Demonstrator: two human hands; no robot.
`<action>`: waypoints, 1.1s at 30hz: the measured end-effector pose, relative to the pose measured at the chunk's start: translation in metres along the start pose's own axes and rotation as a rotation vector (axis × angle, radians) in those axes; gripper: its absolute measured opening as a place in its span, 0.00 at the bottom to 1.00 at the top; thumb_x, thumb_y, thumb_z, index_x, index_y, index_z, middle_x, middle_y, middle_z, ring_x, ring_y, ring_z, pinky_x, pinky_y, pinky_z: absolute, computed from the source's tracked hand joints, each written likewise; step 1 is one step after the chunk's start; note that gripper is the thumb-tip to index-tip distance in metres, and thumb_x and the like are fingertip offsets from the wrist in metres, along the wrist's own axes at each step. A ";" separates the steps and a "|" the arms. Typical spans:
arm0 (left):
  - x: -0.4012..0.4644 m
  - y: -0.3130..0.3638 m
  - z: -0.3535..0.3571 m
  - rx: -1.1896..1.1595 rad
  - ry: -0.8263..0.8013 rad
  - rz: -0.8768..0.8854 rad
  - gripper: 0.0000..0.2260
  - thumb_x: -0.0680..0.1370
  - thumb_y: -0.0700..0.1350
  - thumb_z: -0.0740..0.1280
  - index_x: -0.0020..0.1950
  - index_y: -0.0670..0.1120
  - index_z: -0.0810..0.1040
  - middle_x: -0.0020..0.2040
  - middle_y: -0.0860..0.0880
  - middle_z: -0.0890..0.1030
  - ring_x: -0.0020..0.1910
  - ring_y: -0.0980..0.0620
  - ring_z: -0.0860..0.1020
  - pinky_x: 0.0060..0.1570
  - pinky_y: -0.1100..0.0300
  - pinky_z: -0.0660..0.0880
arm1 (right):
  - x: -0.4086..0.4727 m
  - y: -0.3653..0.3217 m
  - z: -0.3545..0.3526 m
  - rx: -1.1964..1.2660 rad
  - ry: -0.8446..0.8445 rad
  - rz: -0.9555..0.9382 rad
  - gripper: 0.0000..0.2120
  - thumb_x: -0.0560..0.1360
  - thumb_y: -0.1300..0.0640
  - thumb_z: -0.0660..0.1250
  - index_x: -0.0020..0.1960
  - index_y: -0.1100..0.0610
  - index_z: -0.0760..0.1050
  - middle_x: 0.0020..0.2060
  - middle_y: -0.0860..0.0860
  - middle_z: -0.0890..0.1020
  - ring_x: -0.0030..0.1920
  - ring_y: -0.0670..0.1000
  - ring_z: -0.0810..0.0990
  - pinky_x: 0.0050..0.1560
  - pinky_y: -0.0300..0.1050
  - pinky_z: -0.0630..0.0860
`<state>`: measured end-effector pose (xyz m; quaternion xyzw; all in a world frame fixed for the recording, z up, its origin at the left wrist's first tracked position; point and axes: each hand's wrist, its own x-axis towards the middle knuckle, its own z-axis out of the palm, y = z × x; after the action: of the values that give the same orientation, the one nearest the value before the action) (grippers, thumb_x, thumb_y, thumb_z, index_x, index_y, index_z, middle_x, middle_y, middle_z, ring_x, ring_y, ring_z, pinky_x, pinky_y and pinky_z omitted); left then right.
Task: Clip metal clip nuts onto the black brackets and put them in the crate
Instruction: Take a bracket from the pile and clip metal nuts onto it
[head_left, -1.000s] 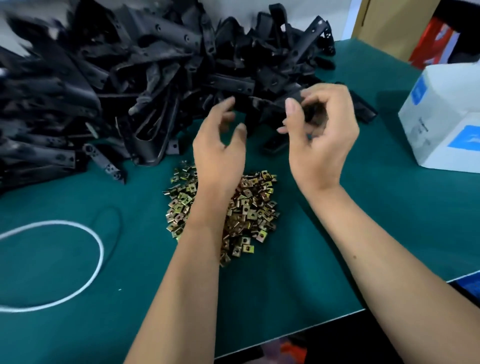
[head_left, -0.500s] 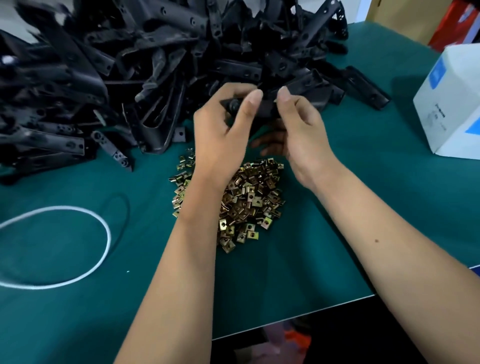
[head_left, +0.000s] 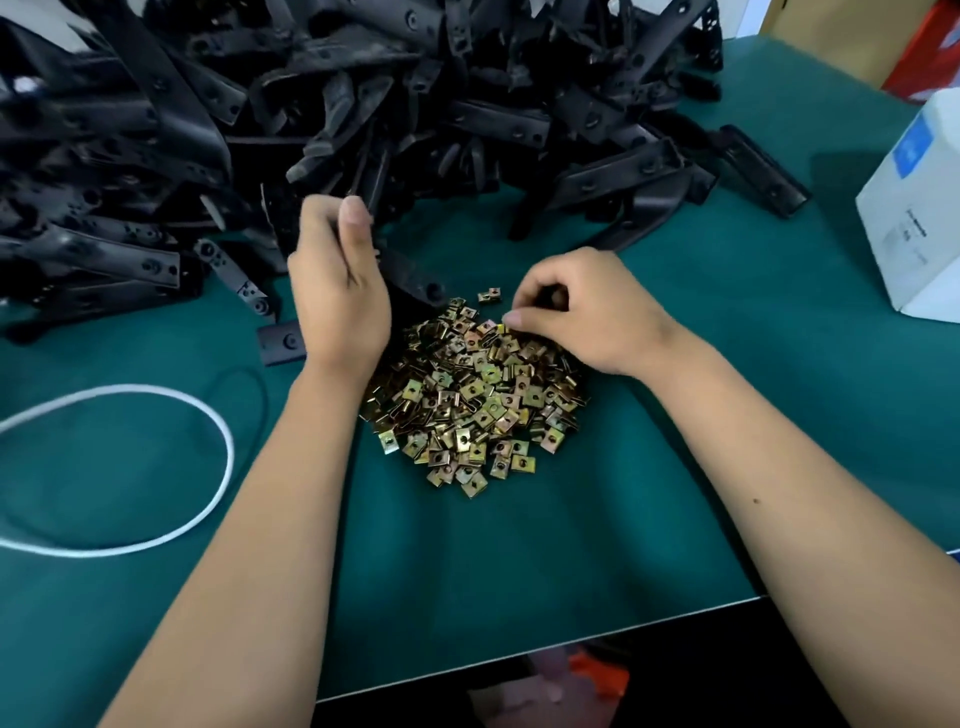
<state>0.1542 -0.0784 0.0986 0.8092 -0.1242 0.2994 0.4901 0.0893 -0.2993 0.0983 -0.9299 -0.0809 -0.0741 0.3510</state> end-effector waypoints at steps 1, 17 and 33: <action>-0.001 0.001 0.002 0.002 -0.001 -0.007 0.17 0.88 0.46 0.54 0.52 0.36 0.75 0.35 0.59 0.69 0.34 0.65 0.72 0.33 0.68 0.62 | 0.000 -0.001 0.002 -0.006 0.023 -0.004 0.05 0.74 0.51 0.78 0.43 0.52 0.84 0.36 0.41 0.83 0.37 0.36 0.77 0.41 0.29 0.67; -0.015 0.021 0.015 0.079 -0.168 -0.073 0.22 0.87 0.56 0.50 0.58 0.46 0.81 0.42 0.51 0.82 0.39 0.49 0.79 0.43 0.46 0.76 | 0.003 -0.019 0.023 0.627 0.266 -0.042 0.07 0.77 0.63 0.74 0.54 0.56 0.86 0.42 0.50 0.88 0.42 0.46 0.86 0.46 0.37 0.79; -0.016 0.024 0.015 0.051 -0.201 0.020 0.33 0.81 0.65 0.43 0.58 0.46 0.81 0.29 0.57 0.72 0.29 0.58 0.72 0.32 0.56 0.63 | 0.001 -0.029 0.025 0.912 0.252 -0.023 0.05 0.78 0.64 0.72 0.49 0.58 0.86 0.43 0.54 0.87 0.42 0.51 0.82 0.35 0.40 0.76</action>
<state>0.1354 -0.1046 0.1007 0.8461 -0.1734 0.2246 0.4513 0.0867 -0.2616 0.0988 -0.6636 -0.0722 -0.1471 0.7300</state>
